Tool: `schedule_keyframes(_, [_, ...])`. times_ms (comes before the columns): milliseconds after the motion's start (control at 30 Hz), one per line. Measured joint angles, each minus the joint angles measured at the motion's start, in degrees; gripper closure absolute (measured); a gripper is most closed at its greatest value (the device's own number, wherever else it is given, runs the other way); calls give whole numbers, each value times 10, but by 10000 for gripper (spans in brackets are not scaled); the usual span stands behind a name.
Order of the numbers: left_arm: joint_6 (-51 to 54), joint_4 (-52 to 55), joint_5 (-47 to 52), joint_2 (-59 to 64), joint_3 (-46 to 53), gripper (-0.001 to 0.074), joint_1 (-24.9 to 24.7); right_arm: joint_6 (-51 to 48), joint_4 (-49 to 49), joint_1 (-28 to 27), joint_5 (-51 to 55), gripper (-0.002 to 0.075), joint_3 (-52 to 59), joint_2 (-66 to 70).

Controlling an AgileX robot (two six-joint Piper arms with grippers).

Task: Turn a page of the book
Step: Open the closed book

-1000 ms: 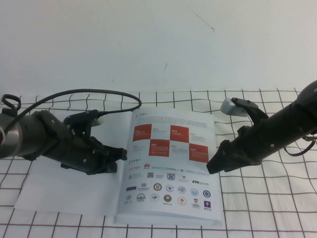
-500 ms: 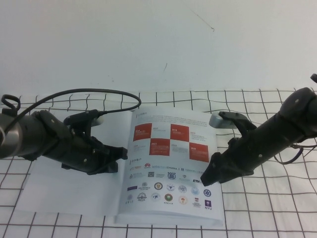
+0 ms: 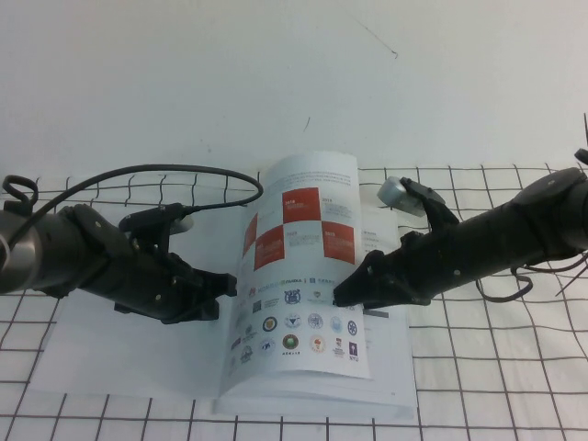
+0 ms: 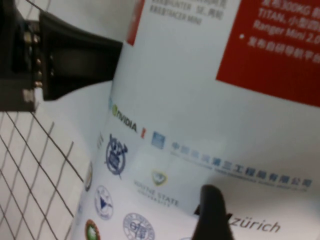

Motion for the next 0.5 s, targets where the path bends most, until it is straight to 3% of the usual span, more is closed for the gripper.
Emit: schedule_keyframes(500, [5, -1, 1, 0, 0, 737, 0, -108, 193, 0, 115, 265, 0, 2])
